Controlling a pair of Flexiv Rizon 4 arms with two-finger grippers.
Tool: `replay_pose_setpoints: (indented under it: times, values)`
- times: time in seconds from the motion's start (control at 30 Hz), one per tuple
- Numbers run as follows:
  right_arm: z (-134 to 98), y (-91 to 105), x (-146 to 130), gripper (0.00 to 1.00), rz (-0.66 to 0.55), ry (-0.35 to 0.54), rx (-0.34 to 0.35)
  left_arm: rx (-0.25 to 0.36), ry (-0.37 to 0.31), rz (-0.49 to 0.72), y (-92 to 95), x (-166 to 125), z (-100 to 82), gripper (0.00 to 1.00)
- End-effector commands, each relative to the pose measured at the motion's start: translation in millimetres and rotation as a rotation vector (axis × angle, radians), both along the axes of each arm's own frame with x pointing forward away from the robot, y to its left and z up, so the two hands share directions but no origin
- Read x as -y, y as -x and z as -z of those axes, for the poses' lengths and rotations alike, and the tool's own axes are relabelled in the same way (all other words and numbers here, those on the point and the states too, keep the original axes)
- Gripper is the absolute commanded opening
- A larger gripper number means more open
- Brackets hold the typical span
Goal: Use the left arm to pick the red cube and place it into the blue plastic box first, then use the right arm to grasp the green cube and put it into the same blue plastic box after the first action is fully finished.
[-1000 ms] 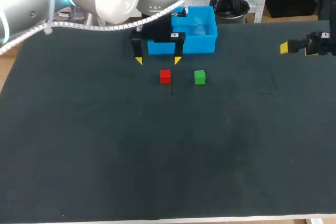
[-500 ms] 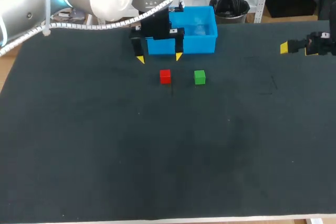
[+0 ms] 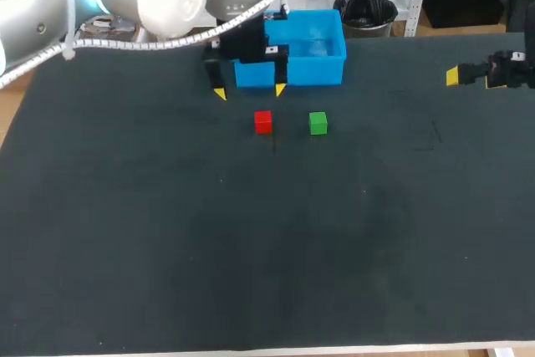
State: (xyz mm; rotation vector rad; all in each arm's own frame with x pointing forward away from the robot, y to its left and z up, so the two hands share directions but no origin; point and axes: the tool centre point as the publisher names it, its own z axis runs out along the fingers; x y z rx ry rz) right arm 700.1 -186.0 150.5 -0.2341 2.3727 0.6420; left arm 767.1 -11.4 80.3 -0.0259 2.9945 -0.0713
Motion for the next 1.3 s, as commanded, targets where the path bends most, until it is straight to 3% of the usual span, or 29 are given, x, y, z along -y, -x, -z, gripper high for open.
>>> replay_pose_setpoints:
  times: [0.03, 0.3, 0.67, 1.1, 1.3]
  values:
    - [1, -0.2, 0, 1.00, 0.000, 0.000, 0.001, 0.007, 0.022, 0.014, 10.4, -3, 11.1, 1.00]
    - [1, -0.2, 0, 1.00, 0.000, 0.000, 0.001, -0.034, 0.014, 0.029, 9.9, 11, 29.6, 1.00]
    - [1, -0.2, 0, 1.00, 0.000, 0.000, 0.001, -0.036, 0.004, 0.036, -2.6, 28, 45.4, 1.00]
    - [1, -0.2, 0, 1.00, 0.000, 0.000, 0.001, -0.057, -0.072, 0.040, -18.8, 26, 69.4, 1.00]
    - [1, -0.2, 0, 1.00, 0.000, 0.000, 0.001, -0.068, -0.060, 0.009, -26.2, 20, 81.5, 1.00]
